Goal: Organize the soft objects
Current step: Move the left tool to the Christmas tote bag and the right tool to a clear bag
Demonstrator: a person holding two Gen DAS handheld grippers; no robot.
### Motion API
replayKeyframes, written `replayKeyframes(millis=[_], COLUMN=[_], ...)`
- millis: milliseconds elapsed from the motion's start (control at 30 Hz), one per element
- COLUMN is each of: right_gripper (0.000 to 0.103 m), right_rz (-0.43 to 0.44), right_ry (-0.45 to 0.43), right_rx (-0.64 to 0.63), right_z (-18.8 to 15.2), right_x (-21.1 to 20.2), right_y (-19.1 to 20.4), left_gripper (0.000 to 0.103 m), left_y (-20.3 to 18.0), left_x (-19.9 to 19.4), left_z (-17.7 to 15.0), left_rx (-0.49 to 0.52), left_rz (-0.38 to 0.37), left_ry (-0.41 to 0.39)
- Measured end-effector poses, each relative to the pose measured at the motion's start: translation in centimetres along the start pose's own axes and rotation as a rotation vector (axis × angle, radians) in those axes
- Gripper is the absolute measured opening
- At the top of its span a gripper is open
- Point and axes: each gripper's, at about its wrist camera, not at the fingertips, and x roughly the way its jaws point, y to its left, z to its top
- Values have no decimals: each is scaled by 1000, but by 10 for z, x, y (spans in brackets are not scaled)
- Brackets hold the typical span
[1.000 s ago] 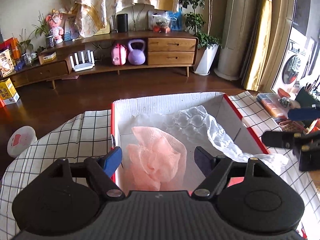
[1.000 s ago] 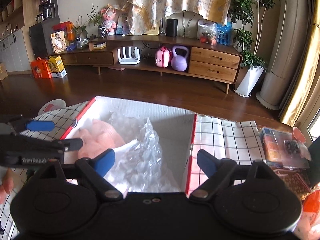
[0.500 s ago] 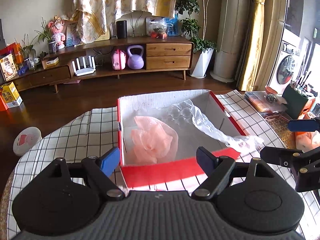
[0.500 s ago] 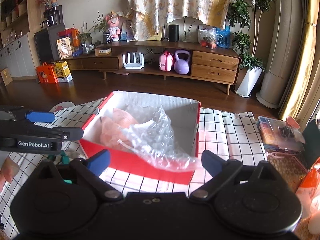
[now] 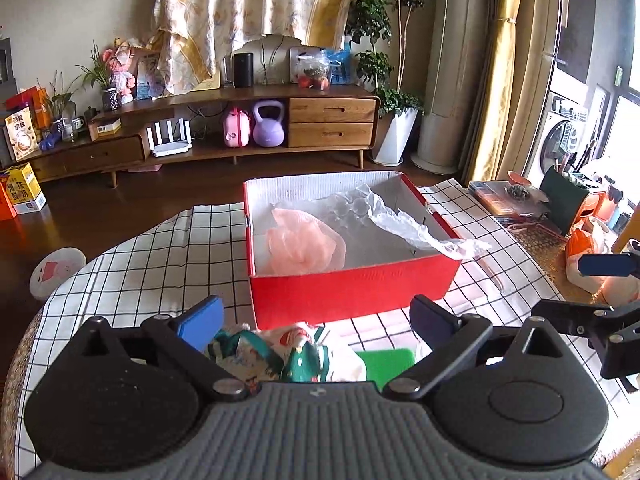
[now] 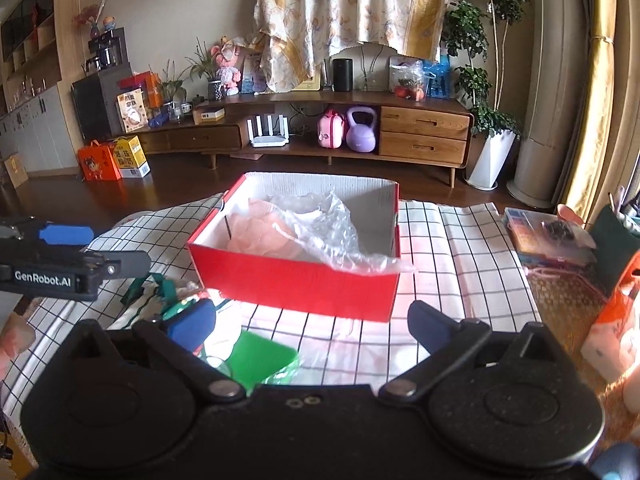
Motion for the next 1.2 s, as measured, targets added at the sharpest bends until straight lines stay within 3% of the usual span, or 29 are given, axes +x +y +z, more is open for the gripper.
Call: replayKeyframes(millis=[333,867,1033,1200], right_gripper=[103,102,100,97], right_rz=[18,46,37,33], right_ry=[-5,63,103,141], right_rx=[5,-76,-94,-130], right_z=[-46,-124,-138,-145], right_x=[-30,-24,-6,17], right_y=[13,49,54,55], left_gripper=[103,103,103,103], left_y=[11,45,45,36], left_x=[-32,-42,-31,-9], left_z=[-33,-110,-122,-125], left_rx=[-40,-127,-97,4], left_rz=[-65,-25,14,44], left_ry=[-36,14,22,22])
